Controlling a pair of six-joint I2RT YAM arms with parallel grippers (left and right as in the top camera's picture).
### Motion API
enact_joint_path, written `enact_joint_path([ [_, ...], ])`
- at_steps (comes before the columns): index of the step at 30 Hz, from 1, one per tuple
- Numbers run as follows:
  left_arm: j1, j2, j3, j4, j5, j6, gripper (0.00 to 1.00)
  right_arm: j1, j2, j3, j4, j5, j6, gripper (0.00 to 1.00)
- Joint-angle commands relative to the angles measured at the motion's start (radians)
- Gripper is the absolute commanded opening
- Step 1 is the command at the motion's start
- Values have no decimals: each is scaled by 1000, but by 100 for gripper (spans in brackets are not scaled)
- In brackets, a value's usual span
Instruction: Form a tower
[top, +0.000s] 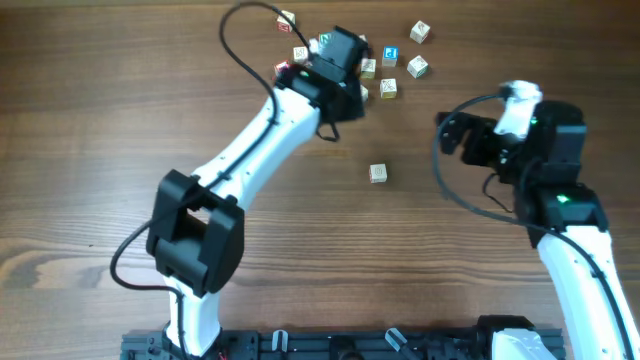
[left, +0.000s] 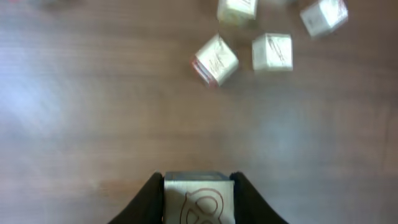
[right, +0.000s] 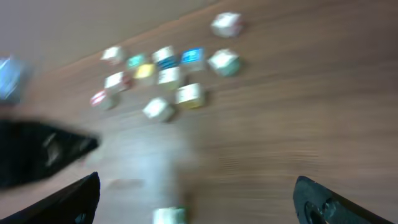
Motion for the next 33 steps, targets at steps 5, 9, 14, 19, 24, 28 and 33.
enact_joint_path([
  [5,-169,2,-5,-47,-64,-162,22,-122,53,16,-110,266,11,100],
  [9,-185,21,-10,-48,-71,-194,22,-122,97,16,-109,267,10,100],
  [14,-188,39,-39,-44,-71,-229,22,-122,119,16,-109,267,10,100],
  [19,-192,53,-123,9,-56,-277,26,-122,119,16,-109,267,11,100],
  [24,-230,65,-144,58,-56,-277,27,-122,119,16,-109,267,10,100],
  [28,-252,94,-144,63,-63,-276,28,-122,119,16,-110,267,10,100],
  [33,-252,94,-144,63,-63,-276,28,-122,120,16,-109,267,10,100],
])
